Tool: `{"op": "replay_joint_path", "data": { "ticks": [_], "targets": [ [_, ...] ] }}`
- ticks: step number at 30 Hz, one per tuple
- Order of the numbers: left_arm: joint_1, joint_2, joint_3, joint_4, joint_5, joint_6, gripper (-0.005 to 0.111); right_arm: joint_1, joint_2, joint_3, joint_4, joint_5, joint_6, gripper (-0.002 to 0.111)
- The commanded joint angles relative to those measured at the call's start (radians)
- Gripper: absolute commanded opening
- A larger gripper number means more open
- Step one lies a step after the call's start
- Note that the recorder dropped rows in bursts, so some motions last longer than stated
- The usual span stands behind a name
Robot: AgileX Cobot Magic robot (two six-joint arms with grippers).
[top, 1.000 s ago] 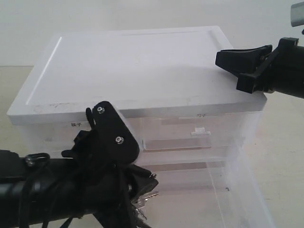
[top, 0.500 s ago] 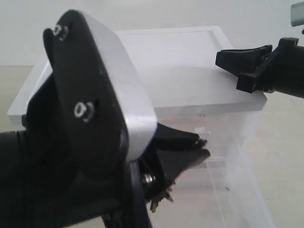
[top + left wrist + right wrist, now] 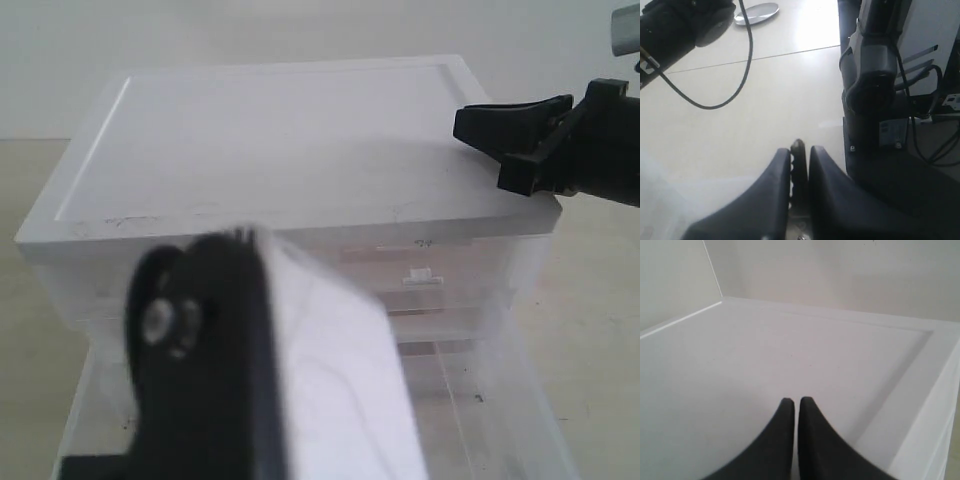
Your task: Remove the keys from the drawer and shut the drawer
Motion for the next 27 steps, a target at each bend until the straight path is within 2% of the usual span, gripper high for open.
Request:
{"op": "replay_joint_path", "data": {
  "ticks": [1,10,13,15,20,27],
  "targets": [
    [-0.014,0.063,0.033,0.002,0.068,-0.021,0.005,0.002,0.015,0.01,-0.054,0.036,-0.003,0.0],
    [-0.012,0.189,0.051,0.002,0.06,-0.027,0.005,0.002,0.015,0.01,-0.054,0.036,-0.003,0.0],
    [-0.007,0.207,0.063,0.002,-0.006,-0.027,0.005,0.002,0.015,0.01,-0.055,0.036,-0.003,0.0],
    [0.015,0.215,0.084,0.002,-0.056,-0.027,0.005,0.002,0.015,0.01,-0.06,0.036,-0.003,0.0],
    [0.114,0.225,0.13,0.002,-0.045,-0.043,0.005,0.002,0.015,0.01,-0.062,0.036,-0.003,0.0],
    [0.213,0.225,0.132,0.002,-0.047,0.007,0.005,0.002,0.015,0.01,-0.062,0.036,-0.003,0.0]
  ]
}}
